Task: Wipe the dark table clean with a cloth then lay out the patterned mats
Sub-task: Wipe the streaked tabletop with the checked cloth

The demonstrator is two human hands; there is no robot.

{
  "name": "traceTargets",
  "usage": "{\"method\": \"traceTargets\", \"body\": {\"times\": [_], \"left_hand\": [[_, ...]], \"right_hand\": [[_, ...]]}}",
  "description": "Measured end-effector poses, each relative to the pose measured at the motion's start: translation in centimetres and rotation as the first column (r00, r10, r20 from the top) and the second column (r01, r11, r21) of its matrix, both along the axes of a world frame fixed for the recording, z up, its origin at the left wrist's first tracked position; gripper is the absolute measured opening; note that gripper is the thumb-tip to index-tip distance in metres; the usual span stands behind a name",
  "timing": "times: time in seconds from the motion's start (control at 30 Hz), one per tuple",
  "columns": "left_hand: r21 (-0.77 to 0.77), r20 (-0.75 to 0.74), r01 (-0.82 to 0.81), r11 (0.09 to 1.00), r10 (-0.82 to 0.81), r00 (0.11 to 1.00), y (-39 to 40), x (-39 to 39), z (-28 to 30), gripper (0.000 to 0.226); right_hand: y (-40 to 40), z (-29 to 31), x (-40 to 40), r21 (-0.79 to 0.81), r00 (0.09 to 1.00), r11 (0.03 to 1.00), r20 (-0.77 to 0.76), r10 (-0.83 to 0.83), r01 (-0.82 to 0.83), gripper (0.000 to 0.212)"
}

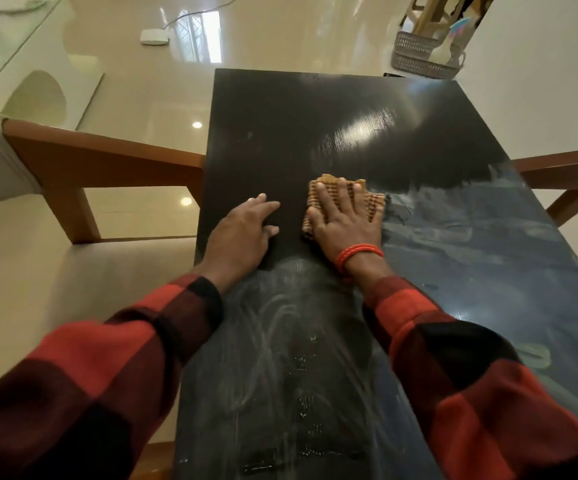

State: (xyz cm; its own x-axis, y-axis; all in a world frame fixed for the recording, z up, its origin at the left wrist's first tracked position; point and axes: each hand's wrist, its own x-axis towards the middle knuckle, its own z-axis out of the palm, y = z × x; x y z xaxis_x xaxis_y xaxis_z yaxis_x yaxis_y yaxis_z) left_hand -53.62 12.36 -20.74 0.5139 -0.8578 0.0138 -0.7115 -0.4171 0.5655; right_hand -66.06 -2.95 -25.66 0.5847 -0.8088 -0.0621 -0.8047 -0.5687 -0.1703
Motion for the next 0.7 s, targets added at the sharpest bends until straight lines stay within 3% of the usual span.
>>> {"method": "traceTargets", "body": {"times": [0.17, 0.3, 0.43, 0.6, 0.7], "left_hand": [[0.103, 0.126, 0.055, 0.993, -0.068, 0.99, -1.0, -1.2, -1.8, 0.05], [0.113, 0.12, 0.06, 0.992, -0.074, 0.99, -1.2, -1.0, -2.5, 0.053], [0.126, 0.116, 0.044, 0.991, -0.059, 0.992, -1.2, -0.7, -2.6, 0.058], [-0.09, 0.012, -0.048, 0.995, 0.049, 0.999, -0.1, 0.1, -1.9, 0.045], [-0.123, 0.061, -0.111, 0.986, 0.119, 0.991, 1.6, 1.2, -0.9, 0.045]], "right_hand": [[-3.3, 0.3, -5.8, 0.015, 0.988, 0.988, -0.027, -0.153, 0.154, 0.061], [-3.8, 0.4, -6.1, -0.01, 0.975, 0.976, -0.043, -0.219, 0.218, 0.062], [-4.2, 0.6, -3.7, -0.027, 0.988, 0.989, -0.051, -0.149, 0.148, 0.063], [0.0, 0.6, -0.3, -0.052, 0.999, 0.998, -0.019, 0.036, -0.037, 0.063], [5.2, 0.2, 1.9, -0.059, 0.99, 0.989, 0.026, 0.139, -0.138, 0.063]]}}
